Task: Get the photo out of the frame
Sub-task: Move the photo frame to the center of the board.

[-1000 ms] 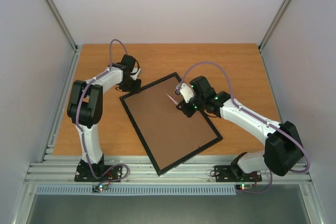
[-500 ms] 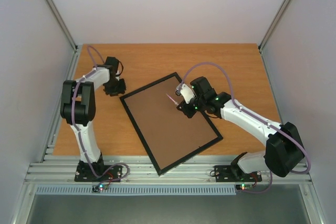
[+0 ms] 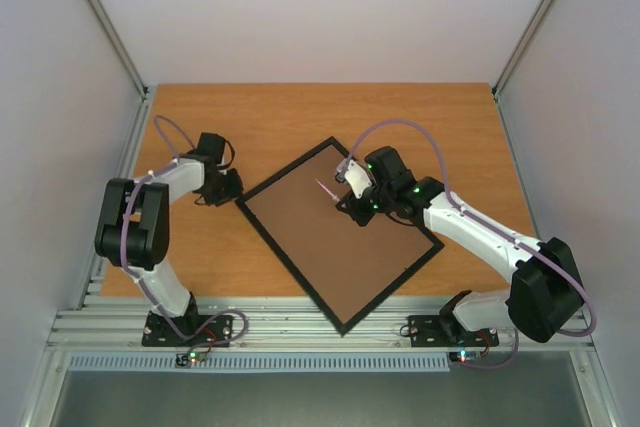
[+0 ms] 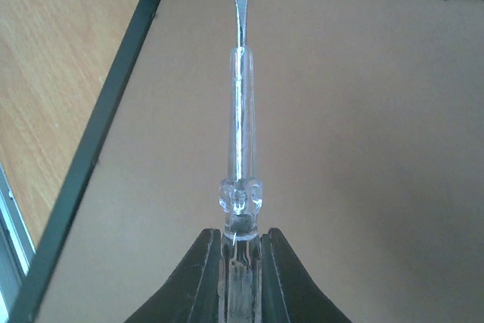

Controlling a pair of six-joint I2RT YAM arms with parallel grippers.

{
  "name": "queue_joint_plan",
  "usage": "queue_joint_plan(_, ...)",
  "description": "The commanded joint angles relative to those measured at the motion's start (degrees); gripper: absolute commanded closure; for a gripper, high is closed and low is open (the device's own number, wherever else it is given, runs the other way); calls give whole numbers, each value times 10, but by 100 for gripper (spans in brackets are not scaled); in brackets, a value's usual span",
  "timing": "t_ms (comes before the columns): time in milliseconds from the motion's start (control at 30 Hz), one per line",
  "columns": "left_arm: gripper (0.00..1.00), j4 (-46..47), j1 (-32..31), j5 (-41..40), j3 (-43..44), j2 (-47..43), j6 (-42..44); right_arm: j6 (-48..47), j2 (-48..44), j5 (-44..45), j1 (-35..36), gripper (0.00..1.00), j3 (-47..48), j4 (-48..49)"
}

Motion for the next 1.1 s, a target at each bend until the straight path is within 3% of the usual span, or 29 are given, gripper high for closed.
queue_joint_plan(0,67,-46,-27,45,-60,-42,-22,-1,-8,-19,-4,99,0,-6)
queue_joint_plan(300,62,-57,-114,41,-139,-119,-43,-5,3,-16,-2,99,5,-14)
queue_joint_plan(400,60,-75,-121,0,-146,-150,-51,-5,5,-13,-3,99,7,-17)
queue_joint_plan(600,37,-90,-125,-48,-98,-212,6,-3,4,-4,-3,99,4,-14)
queue_joint_plan(1067,20,-26,-192,16,154,36,114,8,11,30,-3,99,-15,2)
